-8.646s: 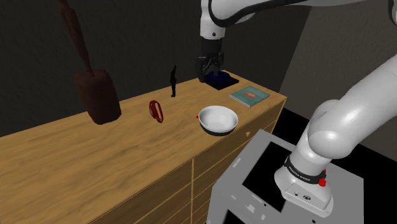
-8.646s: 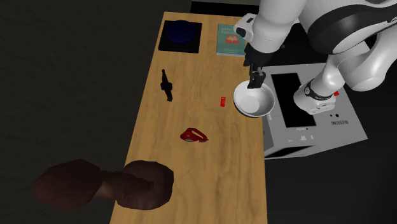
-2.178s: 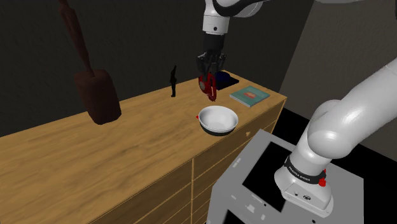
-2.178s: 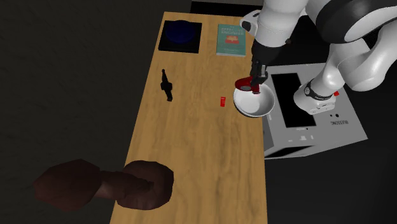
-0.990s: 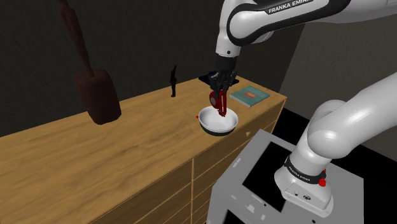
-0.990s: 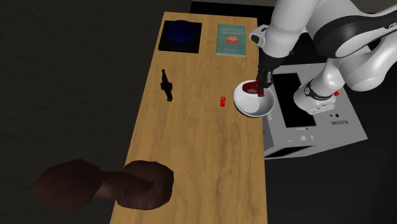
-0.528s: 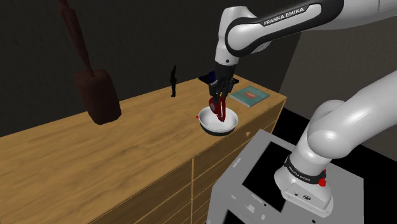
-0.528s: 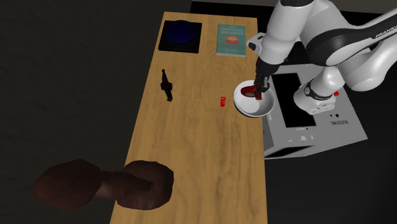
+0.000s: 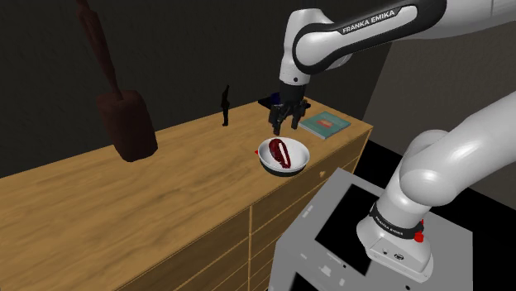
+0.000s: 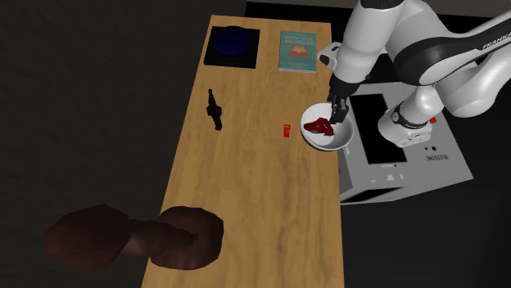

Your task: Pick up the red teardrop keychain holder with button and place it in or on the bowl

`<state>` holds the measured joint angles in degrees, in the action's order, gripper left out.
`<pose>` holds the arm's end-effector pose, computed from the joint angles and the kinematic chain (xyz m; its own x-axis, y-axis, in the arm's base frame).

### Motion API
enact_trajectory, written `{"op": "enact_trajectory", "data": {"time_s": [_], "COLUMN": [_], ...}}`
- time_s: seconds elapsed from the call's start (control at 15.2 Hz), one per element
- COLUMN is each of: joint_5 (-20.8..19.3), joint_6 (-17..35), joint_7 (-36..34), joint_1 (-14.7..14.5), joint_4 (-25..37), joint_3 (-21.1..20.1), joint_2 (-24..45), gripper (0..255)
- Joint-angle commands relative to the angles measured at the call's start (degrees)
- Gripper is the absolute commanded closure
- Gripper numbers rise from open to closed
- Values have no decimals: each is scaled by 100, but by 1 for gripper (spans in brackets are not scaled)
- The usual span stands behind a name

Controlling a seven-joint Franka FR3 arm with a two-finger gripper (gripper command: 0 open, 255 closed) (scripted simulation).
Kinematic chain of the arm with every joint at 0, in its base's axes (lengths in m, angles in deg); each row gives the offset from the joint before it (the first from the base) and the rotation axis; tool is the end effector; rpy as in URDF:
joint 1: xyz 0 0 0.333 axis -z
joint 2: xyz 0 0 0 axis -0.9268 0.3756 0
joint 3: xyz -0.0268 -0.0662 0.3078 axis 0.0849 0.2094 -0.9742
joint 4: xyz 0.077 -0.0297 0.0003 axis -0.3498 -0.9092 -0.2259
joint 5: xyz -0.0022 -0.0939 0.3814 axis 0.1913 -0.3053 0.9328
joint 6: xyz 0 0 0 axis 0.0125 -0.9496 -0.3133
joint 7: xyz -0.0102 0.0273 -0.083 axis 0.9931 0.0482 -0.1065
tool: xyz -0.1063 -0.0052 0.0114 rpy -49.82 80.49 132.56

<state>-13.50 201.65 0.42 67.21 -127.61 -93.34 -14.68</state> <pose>0.3904 0.0432 0.4426 0.9853 -0.1671 -0.0343 -0.1695 -0.9818 -0.0862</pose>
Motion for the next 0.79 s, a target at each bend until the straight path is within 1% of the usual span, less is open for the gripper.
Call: {"op": "enact_trajectory", "data": {"time_s": [0.0,0.13,0.4,0.73], "joint_5": [0,0,-69,-69], "joint_6": [0,0,-776,-776], "joint_7": [0,0,-19,-19], "joint_1": [0,0,39,38], "joint_4": [0,0,602,602], "joint_3": [0,0,69,69], "joint_2": [0,0,-171,-171], "gripper": [0,0,0,0]}}
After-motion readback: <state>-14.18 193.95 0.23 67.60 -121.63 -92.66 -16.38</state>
